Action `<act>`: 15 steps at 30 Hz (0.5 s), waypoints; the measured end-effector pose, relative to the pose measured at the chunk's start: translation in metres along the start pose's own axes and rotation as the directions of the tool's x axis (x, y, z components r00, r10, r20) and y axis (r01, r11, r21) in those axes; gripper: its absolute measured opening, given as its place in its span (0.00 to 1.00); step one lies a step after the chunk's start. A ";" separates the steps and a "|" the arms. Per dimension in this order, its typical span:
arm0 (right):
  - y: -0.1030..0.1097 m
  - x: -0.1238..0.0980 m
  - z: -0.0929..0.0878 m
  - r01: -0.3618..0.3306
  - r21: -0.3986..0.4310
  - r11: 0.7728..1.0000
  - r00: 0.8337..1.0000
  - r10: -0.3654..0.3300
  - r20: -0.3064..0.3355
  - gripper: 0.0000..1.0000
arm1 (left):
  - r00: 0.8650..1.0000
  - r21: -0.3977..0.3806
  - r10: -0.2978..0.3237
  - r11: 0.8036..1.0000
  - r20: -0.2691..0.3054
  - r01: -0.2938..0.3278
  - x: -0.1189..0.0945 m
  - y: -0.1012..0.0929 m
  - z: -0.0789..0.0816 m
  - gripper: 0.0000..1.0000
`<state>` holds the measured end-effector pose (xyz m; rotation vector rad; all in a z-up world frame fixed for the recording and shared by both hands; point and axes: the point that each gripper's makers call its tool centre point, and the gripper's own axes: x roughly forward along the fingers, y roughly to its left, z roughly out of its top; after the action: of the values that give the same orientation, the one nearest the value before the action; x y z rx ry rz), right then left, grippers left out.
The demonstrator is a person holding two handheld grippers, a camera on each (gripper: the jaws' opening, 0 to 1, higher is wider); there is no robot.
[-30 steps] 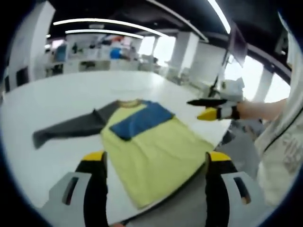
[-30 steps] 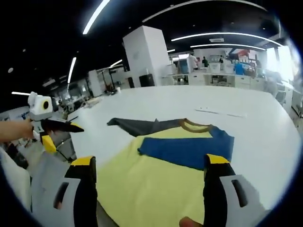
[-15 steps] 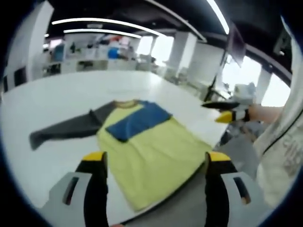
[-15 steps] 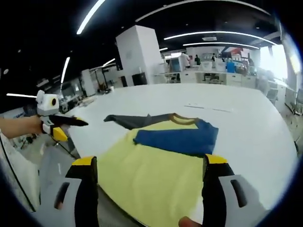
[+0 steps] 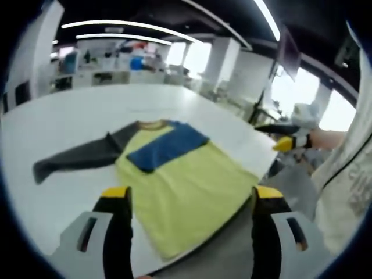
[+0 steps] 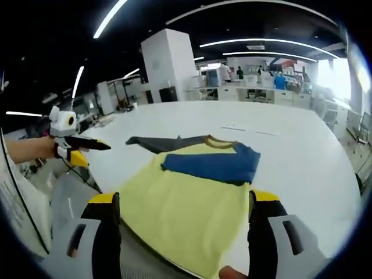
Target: Fold the garment on the visible template until the final outline fits inside the template.
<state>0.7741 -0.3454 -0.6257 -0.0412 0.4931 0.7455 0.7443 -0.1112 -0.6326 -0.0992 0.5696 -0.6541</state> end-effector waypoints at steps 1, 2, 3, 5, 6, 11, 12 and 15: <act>0.000 0.000 0.000 0.001 0.000 1.000 1.000 -0.001 0.000 0.91 | 1.000 -0.001 0.000 1.000 0.000 0.000 0.000 0.000 0.000 0.80; 0.000 0.000 0.000 0.003 -0.003 1.000 1.000 -0.003 0.001 0.90 | 1.000 -0.004 -0.002 1.000 0.000 0.002 0.001 0.000 -0.001 0.80; -0.001 -0.001 0.000 0.005 -0.004 1.000 1.000 -0.005 0.002 0.89 | 1.000 -0.007 -0.003 1.000 0.000 0.003 0.001 0.001 -0.001 0.80; -0.002 -0.002 0.000 0.008 -0.001 1.000 1.000 -0.008 0.003 0.89 | 1.000 -0.045 -0.004 0.999 0.014 0.005 0.002 0.003 -0.002 0.80; -0.002 -0.002 0.000 0.011 0.003 1.000 1.000 -0.011 0.004 0.89 | 0.999 -0.076 -0.005 0.997 0.036 0.007 0.002 0.004 0.000 0.80; -0.004 -0.006 -0.002 0.022 0.031 0.999 1.000 -0.022 0.011 0.87 | 0.997 -0.134 0.020 0.991 0.068 -0.011 0.002 0.018 0.004 0.78; -0.004 -0.006 -0.003 0.024 0.030 0.999 1.000 -0.025 0.007 0.87 | 0.997 -0.150 0.029 0.989 0.071 -0.018 0.002 0.023 0.004 0.78; -0.003 -0.008 -0.006 0.023 0.037 0.999 1.000 -0.023 0.002 0.87 | 0.994 -0.205 0.052 0.978 0.092 -0.032 0.002 0.039 0.007 0.78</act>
<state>0.7686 -0.3541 -0.6277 -0.0112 0.5031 0.7139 0.7707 -0.0824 -0.6382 -0.3088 0.5422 -0.5454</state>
